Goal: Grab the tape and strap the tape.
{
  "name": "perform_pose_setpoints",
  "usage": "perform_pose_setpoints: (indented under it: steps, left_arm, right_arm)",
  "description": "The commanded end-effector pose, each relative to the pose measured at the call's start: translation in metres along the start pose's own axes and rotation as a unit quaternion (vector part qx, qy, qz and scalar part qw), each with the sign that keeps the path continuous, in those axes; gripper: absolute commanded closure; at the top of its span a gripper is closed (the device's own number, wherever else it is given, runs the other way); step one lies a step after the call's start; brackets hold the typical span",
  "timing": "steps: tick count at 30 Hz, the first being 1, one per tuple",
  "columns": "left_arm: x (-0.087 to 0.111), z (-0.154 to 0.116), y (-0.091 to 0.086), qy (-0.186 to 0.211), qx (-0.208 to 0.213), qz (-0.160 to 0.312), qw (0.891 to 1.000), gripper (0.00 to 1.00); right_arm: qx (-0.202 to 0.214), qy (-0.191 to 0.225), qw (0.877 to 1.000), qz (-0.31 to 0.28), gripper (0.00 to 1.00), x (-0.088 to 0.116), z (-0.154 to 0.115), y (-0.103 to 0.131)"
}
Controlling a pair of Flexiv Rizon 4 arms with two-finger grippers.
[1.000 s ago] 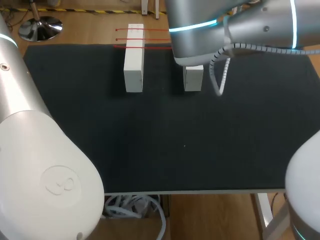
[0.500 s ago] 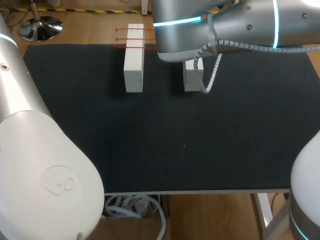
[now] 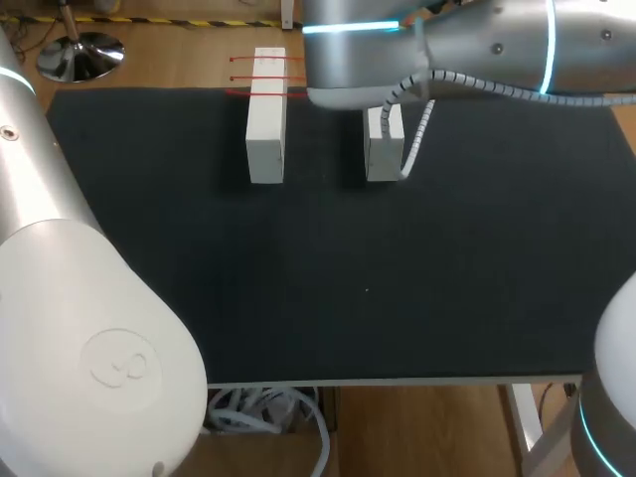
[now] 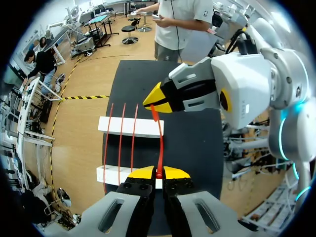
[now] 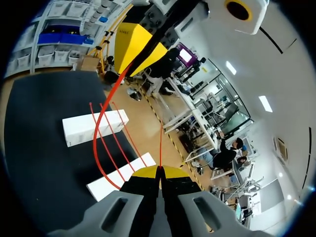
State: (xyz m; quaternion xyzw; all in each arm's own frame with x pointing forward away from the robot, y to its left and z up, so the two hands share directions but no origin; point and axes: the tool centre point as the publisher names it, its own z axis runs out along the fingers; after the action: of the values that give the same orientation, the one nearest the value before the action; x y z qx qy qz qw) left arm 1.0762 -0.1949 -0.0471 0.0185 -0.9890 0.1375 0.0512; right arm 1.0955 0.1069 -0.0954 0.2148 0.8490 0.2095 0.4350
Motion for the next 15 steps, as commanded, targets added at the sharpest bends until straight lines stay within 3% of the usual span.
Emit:
perform_pose_setpoints:
  steps: [1,15]
  left_arm:
    - [0.0003,-0.0012,-0.0007,0.000,-0.003,-0.001,1.000,1.00]
    - [0.0003,-0.0012,-0.0007,0.000,-0.003,-0.001,1.000,1.00]
  right_arm:
    - [0.000,0.003,1.000,-0.001,1.00,-0.0019,-0.0017,-0.0009]
    - [0.006,0.003,1.000,-0.006,1.00,-0.0026,-0.0023,0.0000]
